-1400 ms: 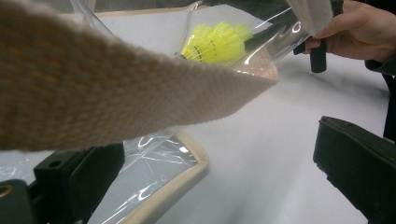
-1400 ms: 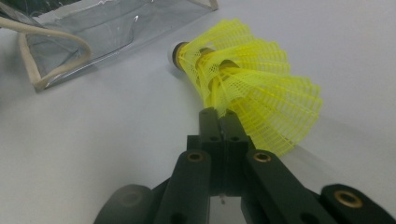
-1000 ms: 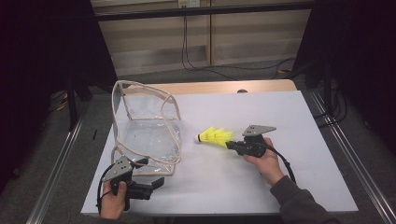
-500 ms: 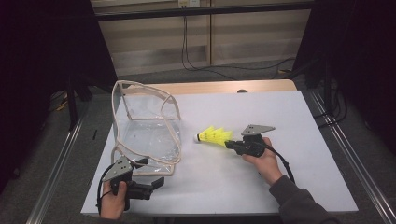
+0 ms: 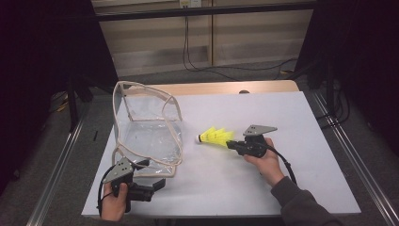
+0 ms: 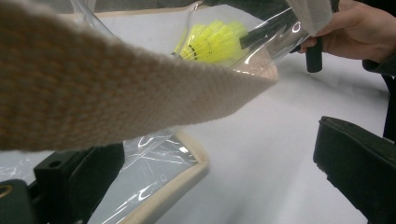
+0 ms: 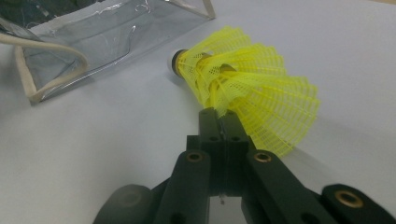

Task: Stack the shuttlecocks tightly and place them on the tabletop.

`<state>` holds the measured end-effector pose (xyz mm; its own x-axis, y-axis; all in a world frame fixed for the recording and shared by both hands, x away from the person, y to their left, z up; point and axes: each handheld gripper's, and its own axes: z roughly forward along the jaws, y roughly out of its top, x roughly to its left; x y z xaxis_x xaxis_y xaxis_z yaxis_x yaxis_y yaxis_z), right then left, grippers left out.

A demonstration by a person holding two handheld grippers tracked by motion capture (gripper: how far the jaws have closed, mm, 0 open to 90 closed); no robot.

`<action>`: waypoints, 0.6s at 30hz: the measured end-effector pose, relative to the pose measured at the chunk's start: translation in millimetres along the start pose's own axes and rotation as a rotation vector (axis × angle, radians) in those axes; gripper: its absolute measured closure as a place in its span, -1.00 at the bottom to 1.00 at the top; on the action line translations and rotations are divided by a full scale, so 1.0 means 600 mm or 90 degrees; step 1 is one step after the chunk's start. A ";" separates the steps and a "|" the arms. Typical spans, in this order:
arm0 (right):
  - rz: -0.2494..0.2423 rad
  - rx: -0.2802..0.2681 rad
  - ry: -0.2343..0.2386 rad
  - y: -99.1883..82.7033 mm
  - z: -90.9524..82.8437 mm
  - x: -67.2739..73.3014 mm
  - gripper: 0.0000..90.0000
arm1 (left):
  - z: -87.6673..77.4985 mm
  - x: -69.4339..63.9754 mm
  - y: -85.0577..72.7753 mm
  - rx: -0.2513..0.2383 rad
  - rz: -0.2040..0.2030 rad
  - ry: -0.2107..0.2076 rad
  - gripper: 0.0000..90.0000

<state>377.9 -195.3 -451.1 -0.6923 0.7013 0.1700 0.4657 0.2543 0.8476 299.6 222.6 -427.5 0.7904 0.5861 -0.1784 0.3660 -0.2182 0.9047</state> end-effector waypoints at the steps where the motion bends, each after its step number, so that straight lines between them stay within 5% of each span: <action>1: 0.001 0.000 0.001 0.000 0.000 0.000 1.00 | 0.000 0.000 0.000 0.000 0.000 0.000 -0.96; 18: -0.004 0.002 0.000 0.001 0.005 0.002 0.95 | 0.000 0.000 0.000 0.000 0.000 0.000 -0.96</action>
<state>378.9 -192.1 -451.9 -0.6950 0.7000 0.1644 0.4634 0.2612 0.8468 299.7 222.9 -427.6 0.7904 0.5859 -0.1791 0.3667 -0.2183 0.9044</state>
